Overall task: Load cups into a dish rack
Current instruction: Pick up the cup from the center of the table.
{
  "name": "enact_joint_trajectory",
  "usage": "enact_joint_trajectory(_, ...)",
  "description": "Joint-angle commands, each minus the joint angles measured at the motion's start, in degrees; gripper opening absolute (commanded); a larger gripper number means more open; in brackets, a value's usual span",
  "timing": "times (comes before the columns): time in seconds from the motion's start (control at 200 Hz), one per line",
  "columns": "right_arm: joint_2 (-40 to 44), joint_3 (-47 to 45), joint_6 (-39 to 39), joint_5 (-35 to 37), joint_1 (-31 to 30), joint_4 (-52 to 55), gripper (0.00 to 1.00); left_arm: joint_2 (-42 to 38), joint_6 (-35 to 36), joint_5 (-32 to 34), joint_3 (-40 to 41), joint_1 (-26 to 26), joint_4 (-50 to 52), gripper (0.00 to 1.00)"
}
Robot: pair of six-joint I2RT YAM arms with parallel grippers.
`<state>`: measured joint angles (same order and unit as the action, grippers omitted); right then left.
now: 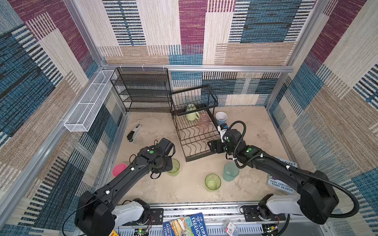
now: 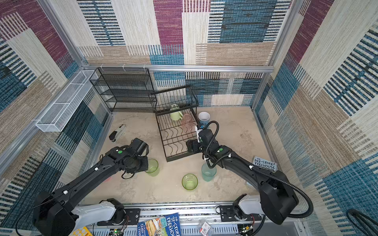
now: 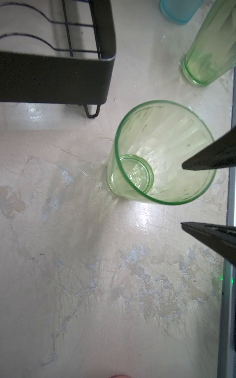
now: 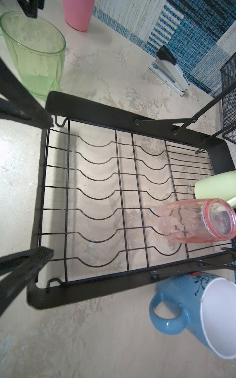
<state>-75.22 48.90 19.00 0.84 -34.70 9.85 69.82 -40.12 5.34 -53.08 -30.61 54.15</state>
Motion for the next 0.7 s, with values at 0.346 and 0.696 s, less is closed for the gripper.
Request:
enact_joint_trajectory(0.346, 2.57, -1.78, 1.18, -1.67, -0.01, -0.81, 0.93, 4.46, -1.12, -0.34, 2.7, -0.06, -4.56, 0.36)
enact_joint_trajectory(0.696, 2.6, -2.53, 2.35, -1.9, -0.02, -1.01, 0.93, 3.33, -1.14, 0.38, 3.34, -0.06, -6.71, 0.03)
